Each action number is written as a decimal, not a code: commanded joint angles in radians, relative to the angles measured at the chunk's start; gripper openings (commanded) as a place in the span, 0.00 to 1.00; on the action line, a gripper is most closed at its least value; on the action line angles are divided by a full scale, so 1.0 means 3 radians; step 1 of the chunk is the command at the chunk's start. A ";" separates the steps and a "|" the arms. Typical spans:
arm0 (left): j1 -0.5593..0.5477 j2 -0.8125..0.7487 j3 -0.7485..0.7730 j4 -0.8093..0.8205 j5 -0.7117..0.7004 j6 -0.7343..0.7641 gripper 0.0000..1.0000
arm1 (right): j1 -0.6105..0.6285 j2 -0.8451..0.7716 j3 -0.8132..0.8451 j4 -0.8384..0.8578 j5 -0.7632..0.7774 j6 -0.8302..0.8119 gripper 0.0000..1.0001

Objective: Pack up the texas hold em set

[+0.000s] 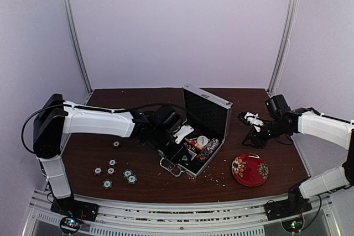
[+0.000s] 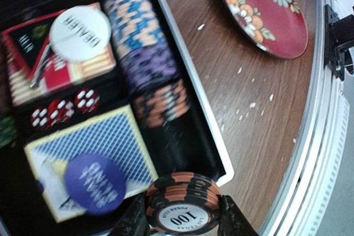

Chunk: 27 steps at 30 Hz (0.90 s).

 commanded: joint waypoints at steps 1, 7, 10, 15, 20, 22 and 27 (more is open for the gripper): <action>-0.0049 0.0219 0.0075 0.0829 0.0103 -0.0277 0.28 | -0.0012 0.0009 0.0026 -0.0008 -0.0032 -0.0017 0.36; -0.0055 0.0437 0.0033 0.1235 0.0059 -0.0428 0.28 | -0.0012 0.0009 0.0021 -0.0021 -0.0039 -0.0016 0.36; -0.0055 0.0536 0.0051 0.1283 0.0067 -0.0457 0.29 | -0.0010 0.0009 0.0022 -0.0020 -0.0042 -0.0016 0.36; -0.0055 0.0641 0.0088 0.1300 0.0083 -0.0467 0.29 | -0.0014 0.0009 0.0021 -0.0018 -0.0038 -0.0017 0.36; -0.0055 0.0661 0.0057 0.1359 -0.0004 -0.0502 0.38 | -0.0012 0.0024 0.0028 -0.0019 -0.0038 -0.0016 0.36; -0.0055 0.0668 0.0051 0.1390 -0.0039 -0.0524 0.44 | -0.0012 0.0022 0.0027 -0.0020 -0.0034 -0.0016 0.36; -0.0060 0.0683 0.0066 0.1404 -0.0063 -0.0544 0.52 | -0.0012 0.0019 0.0027 -0.0021 -0.0034 -0.0016 0.36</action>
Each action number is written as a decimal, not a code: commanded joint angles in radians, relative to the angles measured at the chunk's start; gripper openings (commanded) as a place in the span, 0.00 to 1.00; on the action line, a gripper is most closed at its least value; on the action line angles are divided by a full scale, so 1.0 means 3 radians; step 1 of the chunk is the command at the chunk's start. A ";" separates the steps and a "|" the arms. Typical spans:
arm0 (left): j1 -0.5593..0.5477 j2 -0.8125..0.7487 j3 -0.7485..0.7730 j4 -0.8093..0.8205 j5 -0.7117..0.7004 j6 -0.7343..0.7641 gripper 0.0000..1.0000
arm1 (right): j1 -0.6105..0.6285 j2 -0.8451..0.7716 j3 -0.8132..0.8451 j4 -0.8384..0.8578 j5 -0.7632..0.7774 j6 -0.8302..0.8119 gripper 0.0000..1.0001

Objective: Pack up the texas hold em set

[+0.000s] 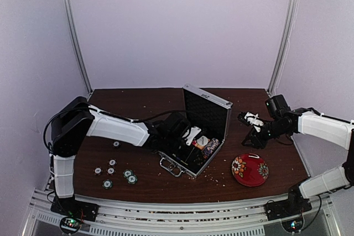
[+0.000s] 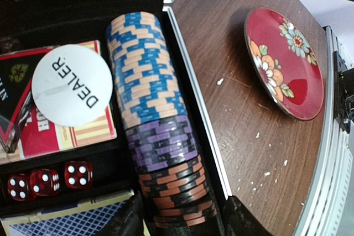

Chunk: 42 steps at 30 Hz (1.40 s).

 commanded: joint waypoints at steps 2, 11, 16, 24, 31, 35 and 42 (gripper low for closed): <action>0.0003 0.0062 0.0066 0.0186 -0.0072 -0.0038 0.54 | -0.0013 0.0017 0.0025 -0.0007 -0.0026 -0.0016 0.36; 0.0003 -0.0109 0.0080 0.0006 -0.0114 0.0066 0.55 | -0.0012 0.0008 0.0025 -0.0005 -0.0032 -0.0024 0.36; 0.0003 -0.0334 0.0120 -0.0284 -0.0246 0.0246 0.56 | -0.0014 0.0001 0.0028 -0.0008 -0.0032 -0.0023 0.36; 0.0041 -0.0665 0.0252 -0.1133 -0.0920 0.0594 0.57 | -0.0012 -0.0019 0.0031 -0.0006 -0.0031 -0.0029 0.36; 0.0609 -0.1136 -0.0196 -0.1563 -0.1351 0.0427 0.60 | -0.0012 -0.0046 0.0038 -0.0012 -0.0027 -0.0037 0.36; 0.1062 -0.1413 -0.0467 -0.1702 -0.1460 0.0318 0.64 | -0.0012 -0.0072 0.0033 -0.0007 -0.0029 -0.0036 0.36; 0.1657 -0.1425 -0.0551 -0.2045 -0.1537 0.0427 0.74 | -0.0013 -0.0054 0.0048 -0.0026 -0.0037 -0.0047 0.36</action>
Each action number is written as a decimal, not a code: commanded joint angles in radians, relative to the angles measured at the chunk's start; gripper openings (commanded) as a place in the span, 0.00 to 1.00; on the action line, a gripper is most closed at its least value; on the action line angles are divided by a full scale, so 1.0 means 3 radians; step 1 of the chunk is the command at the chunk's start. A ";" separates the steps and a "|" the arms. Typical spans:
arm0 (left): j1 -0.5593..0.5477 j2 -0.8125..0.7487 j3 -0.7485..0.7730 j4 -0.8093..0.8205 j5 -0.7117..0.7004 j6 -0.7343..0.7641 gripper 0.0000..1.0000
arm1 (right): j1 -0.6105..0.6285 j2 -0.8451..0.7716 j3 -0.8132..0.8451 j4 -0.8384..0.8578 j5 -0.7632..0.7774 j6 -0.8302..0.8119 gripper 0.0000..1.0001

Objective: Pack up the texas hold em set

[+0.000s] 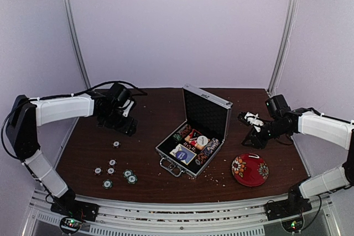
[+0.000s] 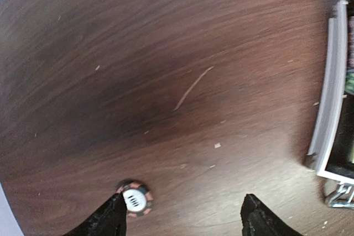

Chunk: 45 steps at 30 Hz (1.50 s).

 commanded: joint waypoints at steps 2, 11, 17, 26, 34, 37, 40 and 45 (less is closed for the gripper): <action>0.0351 0.0052 -0.0025 -0.0342 -0.0015 0.0074 0.75 | -0.0012 -0.0047 0.0044 -0.0031 -0.0034 -0.0038 0.36; 0.0685 0.0301 -0.0067 -0.0495 0.0167 0.0223 0.76 | -0.0012 -0.0003 0.0051 -0.0032 -0.0035 -0.0040 0.36; 0.0738 0.0492 -0.0089 -0.0433 0.0246 0.0242 0.73 | -0.0012 0.0019 0.0055 -0.0046 -0.0040 -0.0046 0.36; 0.0740 0.0649 -0.0092 -0.0383 0.0545 0.0302 0.61 | -0.0012 0.0021 0.0053 -0.0050 -0.0039 -0.0045 0.36; 0.0738 0.0696 -0.0094 -0.0394 0.0474 0.0303 0.60 | -0.0012 0.0039 0.0063 -0.0061 -0.0040 -0.0050 0.36; 0.0742 0.0731 -0.0069 -0.0394 0.0433 0.0293 0.59 | -0.0012 0.0036 0.0055 -0.0064 -0.0040 -0.0050 0.36; 0.0741 0.0772 -0.0040 -0.0389 0.0469 0.0314 0.55 | -0.0012 0.0029 0.0058 -0.0067 -0.0041 -0.0050 0.36; 0.0611 0.0738 -0.0017 -0.0344 0.0611 0.0429 0.48 | -0.0012 0.0035 0.0058 -0.0067 -0.0040 -0.0056 0.36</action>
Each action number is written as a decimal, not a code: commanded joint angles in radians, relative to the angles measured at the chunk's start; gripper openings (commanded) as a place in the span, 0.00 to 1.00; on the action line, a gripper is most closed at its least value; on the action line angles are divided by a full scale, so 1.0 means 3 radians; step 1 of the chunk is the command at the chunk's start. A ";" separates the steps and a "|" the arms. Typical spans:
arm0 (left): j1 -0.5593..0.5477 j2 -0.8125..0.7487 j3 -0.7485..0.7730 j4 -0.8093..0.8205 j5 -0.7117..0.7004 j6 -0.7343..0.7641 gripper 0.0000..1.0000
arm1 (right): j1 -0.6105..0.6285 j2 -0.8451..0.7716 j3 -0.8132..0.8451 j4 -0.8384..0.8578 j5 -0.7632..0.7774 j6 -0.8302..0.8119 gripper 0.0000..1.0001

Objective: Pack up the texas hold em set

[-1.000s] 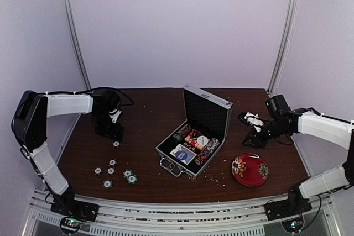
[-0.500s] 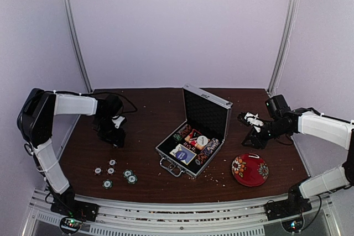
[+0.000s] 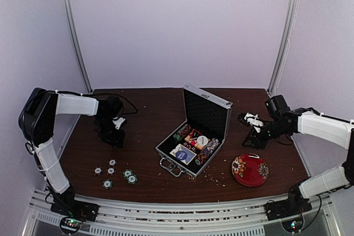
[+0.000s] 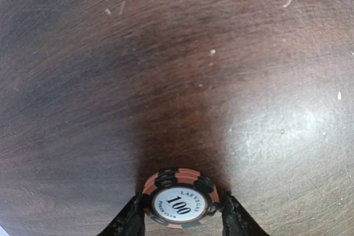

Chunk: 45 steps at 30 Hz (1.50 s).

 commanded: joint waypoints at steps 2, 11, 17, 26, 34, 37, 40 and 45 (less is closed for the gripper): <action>-0.0229 0.0028 0.0061 0.0062 0.0195 0.0153 0.47 | -0.0012 0.0022 0.0055 -0.0043 -0.0030 -0.0020 0.36; -0.1231 -0.0127 0.0058 -0.0208 0.0426 0.0181 0.46 | -0.0009 0.0074 0.0070 -0.0048 -0.0046 -0.0019 0.36; -0.1635 -0.0145 0.0132 -0.0224 0.0579 0.0150 0.46 | -0.0002 0.0094 0.0083 -0.0048 -0.0046 -0.0021 0.36; -0.1686 -0.0001 0.0148 -0.0184 0.0530 0.0145 0.45 | 0.0013 0.0093 0.0083 -0.0053 -0.0046 -0.0021 0.36; -0.1536 -0.0205 0.0360 -0.0565 -0.0110 -0.0219 0.55 | 0.0013 0.0103 0.0079 -0.0055 -0.0051 -0.0024 0.36; -0.1282 -0.0378 0.0266 -0.0686 -0.0267 -0.0369 0.60 | 0.0017 0.0104 0.0083 -0.0062 -0.0051 -0.0028 0.36; -0.0975 -0.0526 0.0090 -0.0805 -0.0298 -0.0400 0.63 | 0.0021 0.0097 0.0082 -0.0063 -0.0051 -0.0031 0.36; -0.0677 -0.0688 -0.0072 -0.0878 -0.0289 -0.0380 0.67 | 0.0019 0.0092 0.0087 -0.0063 -0.0051 -0.0035 0.37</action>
